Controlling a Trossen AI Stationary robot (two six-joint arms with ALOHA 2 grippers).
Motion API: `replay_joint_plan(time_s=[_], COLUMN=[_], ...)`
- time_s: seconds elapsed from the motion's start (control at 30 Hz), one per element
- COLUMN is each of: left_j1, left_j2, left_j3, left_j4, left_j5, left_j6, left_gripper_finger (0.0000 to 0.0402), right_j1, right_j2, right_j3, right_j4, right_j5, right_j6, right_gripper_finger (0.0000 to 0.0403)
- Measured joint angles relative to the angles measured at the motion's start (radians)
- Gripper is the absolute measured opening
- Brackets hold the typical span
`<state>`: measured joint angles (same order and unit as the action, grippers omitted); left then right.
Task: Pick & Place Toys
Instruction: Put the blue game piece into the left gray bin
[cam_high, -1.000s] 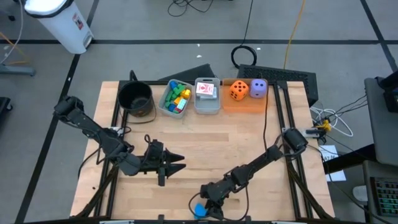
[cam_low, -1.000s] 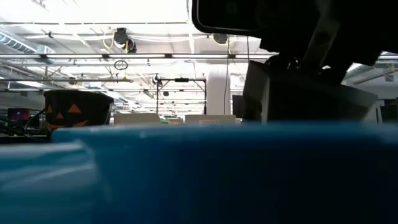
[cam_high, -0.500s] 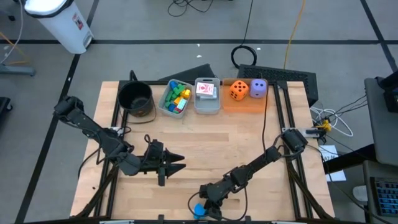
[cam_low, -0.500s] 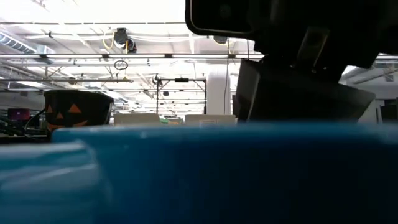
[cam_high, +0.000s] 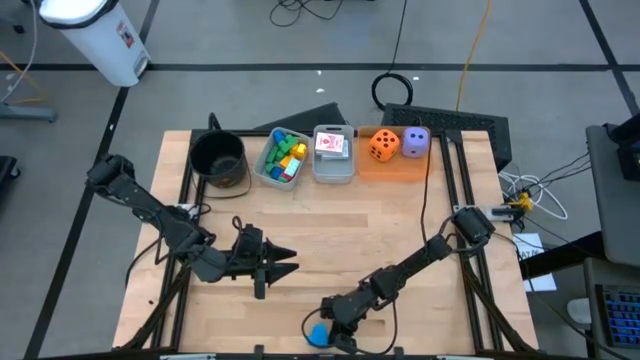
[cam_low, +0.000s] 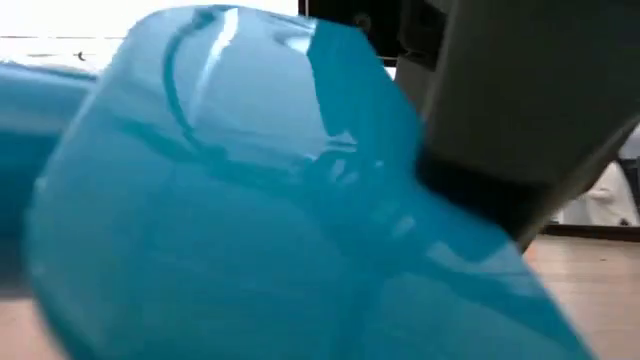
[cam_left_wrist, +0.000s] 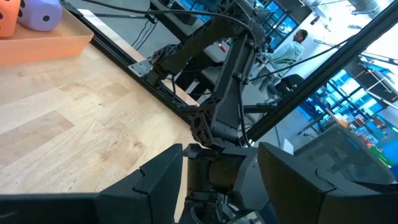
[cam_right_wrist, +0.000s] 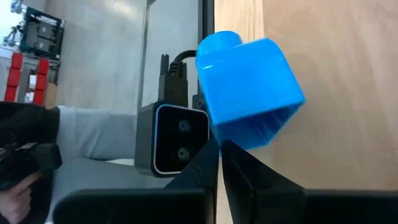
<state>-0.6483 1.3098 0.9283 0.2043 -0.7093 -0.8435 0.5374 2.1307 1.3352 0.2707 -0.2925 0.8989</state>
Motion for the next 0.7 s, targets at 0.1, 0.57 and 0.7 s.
replay_joint_plan(time_s=[0.1,0.57,0.7], left_j1=[0.000,0.000,-0.005], left_j2=[0.000,0.000,0.000], left_j3=[0.000,0.000,0.000], left_j4=[0.000,0.000,0.000], left_j5=[0.000,0.001,0.002], left_j6=[0.000,-0.008,-0.008], left_gripper_finger=[0.0214,0.0214,0.0214], right_j1=[-0.001,-0.020,-0.029], right_j2=[0.000,0.000,-0.013], right_j3=[0.000,0.000,-0.001], right_j4=[-0.003,0.006,0.006], right_j5=[0.002,0.003,0.003], right_j6=[-0.001,-0.002,-0.014], right_gripper_finger=[0.0003,0.0001,0.0000])
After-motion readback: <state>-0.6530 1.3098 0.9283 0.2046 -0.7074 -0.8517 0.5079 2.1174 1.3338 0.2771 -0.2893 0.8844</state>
